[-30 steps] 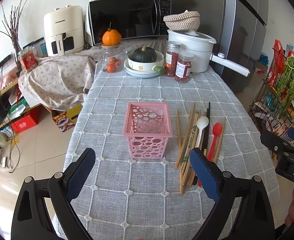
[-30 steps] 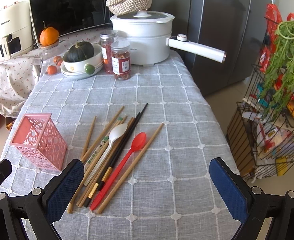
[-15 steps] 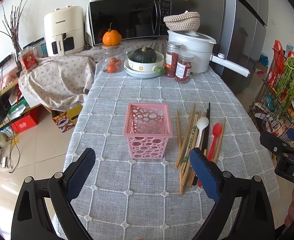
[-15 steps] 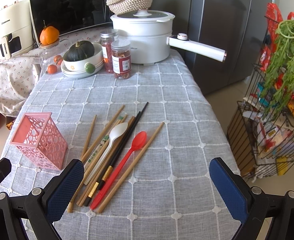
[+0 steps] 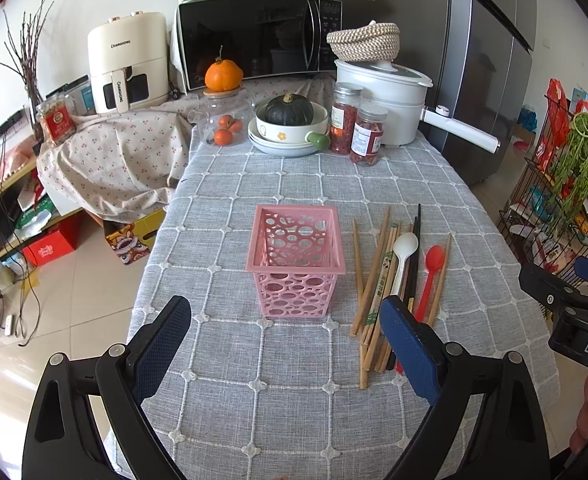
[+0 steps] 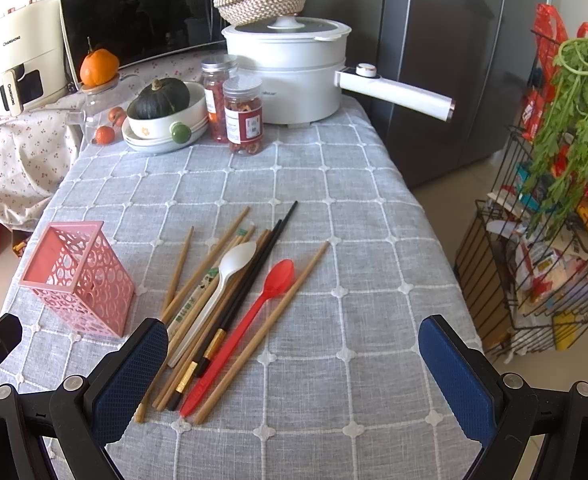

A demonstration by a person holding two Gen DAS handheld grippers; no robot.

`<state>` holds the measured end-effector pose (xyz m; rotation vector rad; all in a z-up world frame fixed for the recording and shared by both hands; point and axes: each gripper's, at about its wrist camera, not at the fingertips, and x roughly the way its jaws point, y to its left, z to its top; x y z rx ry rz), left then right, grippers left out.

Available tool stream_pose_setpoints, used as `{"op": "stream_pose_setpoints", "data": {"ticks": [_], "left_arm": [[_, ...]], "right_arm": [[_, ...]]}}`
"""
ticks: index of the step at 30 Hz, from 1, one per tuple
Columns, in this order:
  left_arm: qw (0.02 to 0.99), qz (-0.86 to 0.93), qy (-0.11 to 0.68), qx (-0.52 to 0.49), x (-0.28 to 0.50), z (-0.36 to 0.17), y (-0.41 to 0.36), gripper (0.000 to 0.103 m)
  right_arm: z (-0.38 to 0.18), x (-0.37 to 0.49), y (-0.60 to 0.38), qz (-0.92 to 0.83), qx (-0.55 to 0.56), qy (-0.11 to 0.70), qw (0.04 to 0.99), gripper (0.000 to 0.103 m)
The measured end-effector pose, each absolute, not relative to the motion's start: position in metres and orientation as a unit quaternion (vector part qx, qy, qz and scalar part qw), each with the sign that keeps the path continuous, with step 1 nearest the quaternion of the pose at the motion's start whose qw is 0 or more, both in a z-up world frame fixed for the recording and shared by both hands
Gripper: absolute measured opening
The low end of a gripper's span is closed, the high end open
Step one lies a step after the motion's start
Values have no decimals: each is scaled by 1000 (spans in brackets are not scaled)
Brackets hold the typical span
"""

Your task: Organize utensils

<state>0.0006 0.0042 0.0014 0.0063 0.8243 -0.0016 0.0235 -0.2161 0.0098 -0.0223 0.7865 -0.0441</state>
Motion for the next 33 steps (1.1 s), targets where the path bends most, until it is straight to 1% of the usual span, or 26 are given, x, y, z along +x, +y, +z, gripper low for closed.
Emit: {"op": "stream_pose_setpoints", "data": {"ticks": [8,12,15,19,24,26,28,30,31,32,33], "left_arm": [[920,-7,392,8,2,4,3,97],[927,-30,374,6,3,3,1,97],[914,-59,401,17,15,3,-6,97],[885,-113,451,27,36,6,-22,96],[875,-136,460,64,61,15,-53,95],[867,-149,472,60,77,16,-63,89],[856,-156,489,53,97,14,-73,79],[845,-161,508,42,118,9,-83,71],[840,-162,517,38,129,5,-88,65],[835,-162,525,38,139,-1,-94,63],[829,-160,534,41,150,-8,-101,57]], "right_arm": [[10,26,-217,-21,-14,384,923,103],[15,30,-224,-19,-12,383,923,103],[16,40,-236,-16,3,391,920,103],[9,61,-261,-15,47,430,902,103],[-6,86,-291,-22,87,474,876,103],[-10,94,-297,-22,86,485,870,103],[-14,100,-301,-23,80,491,867,103],[-18,107,-305,-19,77,499,863,103],[-20,109,-307,-16,78,502,861,103],[-22,112,-310,-15,82,505,859,102],[-24,115,-312,-14,86,509,857,101]]}}
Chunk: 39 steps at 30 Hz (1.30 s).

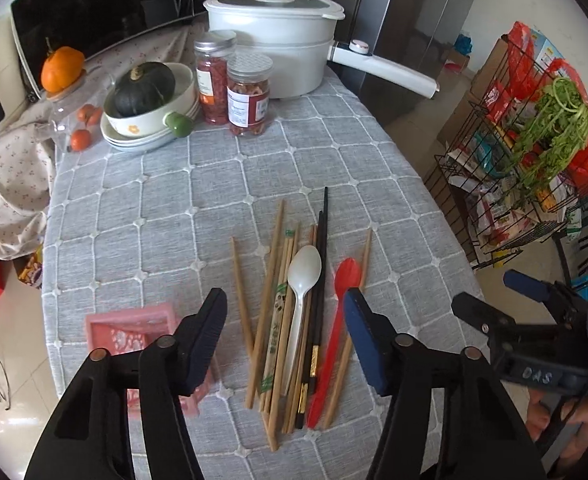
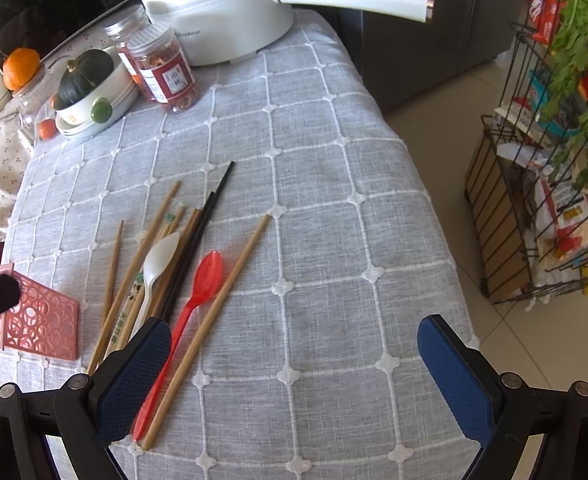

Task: Organize utensils
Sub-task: 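Lower the left tool and grasp a wooden chopstick, then lift the wooden chopstick upright with the left tool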

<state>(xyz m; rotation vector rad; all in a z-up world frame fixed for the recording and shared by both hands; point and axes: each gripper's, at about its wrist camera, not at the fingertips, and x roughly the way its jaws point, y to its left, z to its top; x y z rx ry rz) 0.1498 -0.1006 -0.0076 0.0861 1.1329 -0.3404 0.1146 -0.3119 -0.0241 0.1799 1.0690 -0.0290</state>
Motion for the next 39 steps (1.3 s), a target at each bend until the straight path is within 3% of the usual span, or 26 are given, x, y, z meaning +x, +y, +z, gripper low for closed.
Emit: {"op": "stream_pose_setpoints", "data": {"ticks": [4,10,20,29,39], "left_arm": [[807,-151,568,52,186,-44,-122,32],[798,-126,587,51,234,-88,-136,14],[783,-90,609,84,269,-130,-152,8],[779,-73,618,80,270,-134,-141,7],[828,-134,542,51,208,-43,-104,5]], "right_arm": [[-33,124,-320,-16,103,520,848,94],[-45,134,-334,-17,134,536,834,88],[-52,145,-343,-23,159,542,825,87],[-53,147,-338,-14,156,545,824,87],[-91,163,-342,5,224,593,774,83]]}}
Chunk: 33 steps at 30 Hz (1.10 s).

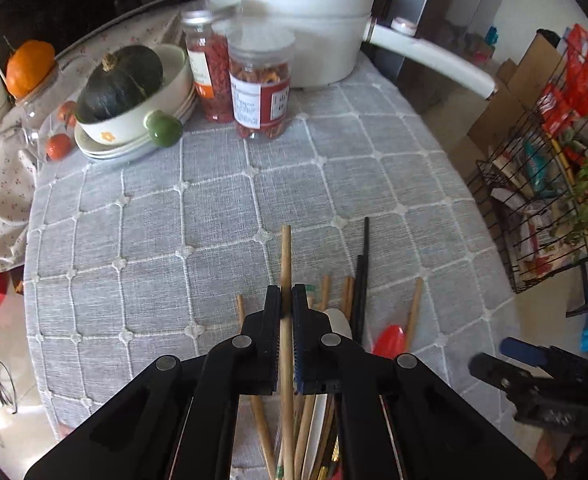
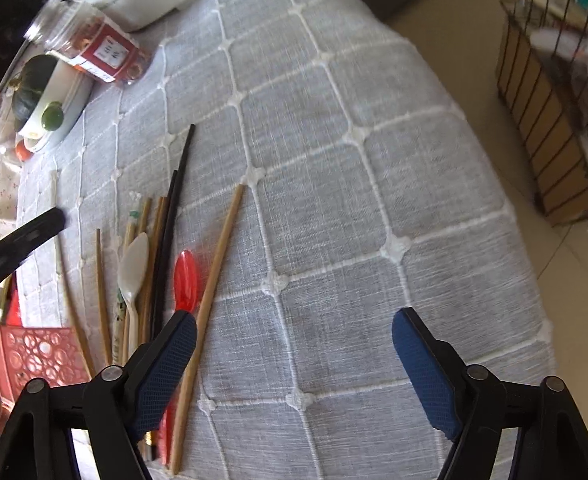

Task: Organize utensils
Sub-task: 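Lift the wooden chopstick upright with the left tool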

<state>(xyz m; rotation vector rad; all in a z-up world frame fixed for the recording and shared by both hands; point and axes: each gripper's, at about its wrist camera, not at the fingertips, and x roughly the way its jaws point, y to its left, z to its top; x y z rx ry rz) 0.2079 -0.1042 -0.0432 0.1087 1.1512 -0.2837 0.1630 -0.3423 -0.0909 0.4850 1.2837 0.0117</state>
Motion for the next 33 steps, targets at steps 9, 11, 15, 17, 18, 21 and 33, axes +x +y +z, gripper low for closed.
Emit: {"op": "stream_pose_setpoints", "data": {"ticks": [9,11,15,17,18,21,33], "left_arm": [[861,-179,474,41,147,19,-82,5],[865,-186,465,31,131,23,-72,5],[873,-190,449,20,106,28,-52,5],[875,-193,444,8,99,29,-44,5],[877,-194,440,5,96,29,-41,5],[881,-194,432,-4,89,27,-33,5],[896,-194,397,-36,77,32,1,5]], "right_arm": [[-96,176,-319,11,235,576,783,67],[-100,182,-311,12,225,576,786,60],[-109,195,-298,-4,200,578,791,47],[-113,199,-294,-19,185,580,793,43],[-116,201,-292,-25,179,582,793,41],[-117,202,-281,-46,136,580,802,36],[-101,190,-275,-23,123,556,822,0]]}}
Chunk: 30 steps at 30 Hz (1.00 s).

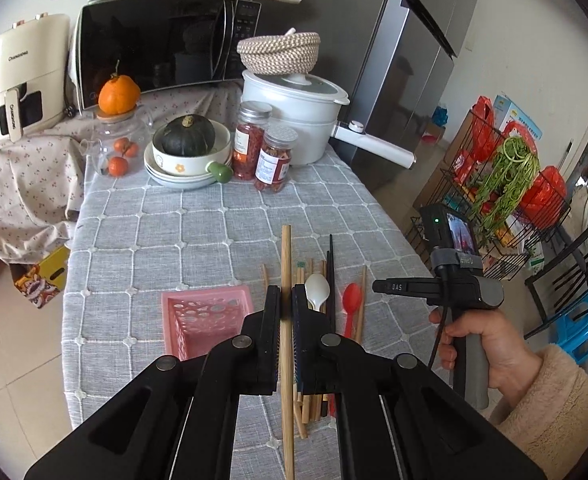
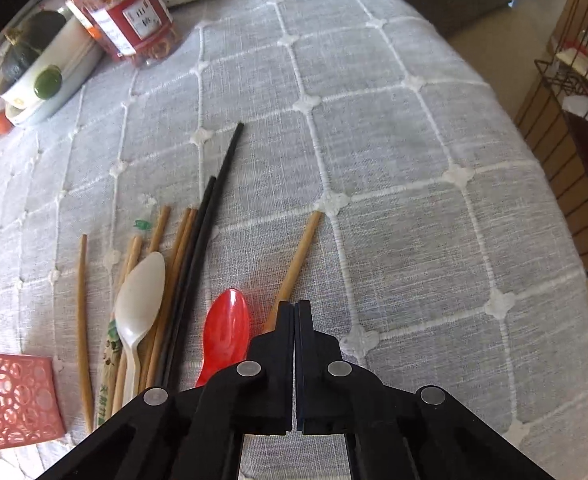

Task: Organize utensils
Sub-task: 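Lift the wooden chopstick upright with the left tool, then hold the chopstick in the left tool while the right tool grasps another wooden chopstick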

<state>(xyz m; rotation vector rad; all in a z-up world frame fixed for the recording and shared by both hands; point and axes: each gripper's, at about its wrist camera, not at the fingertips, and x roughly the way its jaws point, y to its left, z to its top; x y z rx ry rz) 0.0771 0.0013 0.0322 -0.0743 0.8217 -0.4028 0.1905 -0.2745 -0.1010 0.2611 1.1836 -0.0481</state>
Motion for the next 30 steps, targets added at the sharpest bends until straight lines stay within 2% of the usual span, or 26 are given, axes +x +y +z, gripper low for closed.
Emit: {"op": "stream_pose_setpoints", "data": {"ticks": [6,12,16,18,19,21,22,25,30], "left_arm": [[919,-188,342,-58,68,59,19,5],[947,-171,257,-87,59,87,36,5],[958,-157,220,-99,57,94,45,5],[952,-168,232,-109,61,94,47,5],[949,-171,240,-110,63,92,46,5],[945,-177,255,-106,66,86,43,5],[942,-179,263,-104,68,82,41,5],[938,-184,278,-99,70,74,37,5],[932,-190,294,-95,74,64,34,5]], "right_arm": [[-46,163,-273,16,129,495,859,0],[11,130,-248,62,103,423,898,0],[27,125,-236,92,94,406,904,0],[14,134,-239,88,91,428,895,2],[2,142,-241,74,92,448,886,7],[-27,155,-248,48,93,485,868,35],[-41,163,-252,38,97,500,859,40],[-75,184,-267,9,115,535,837,41],[-104,203,-291,-45,124,546,827,40]]}}
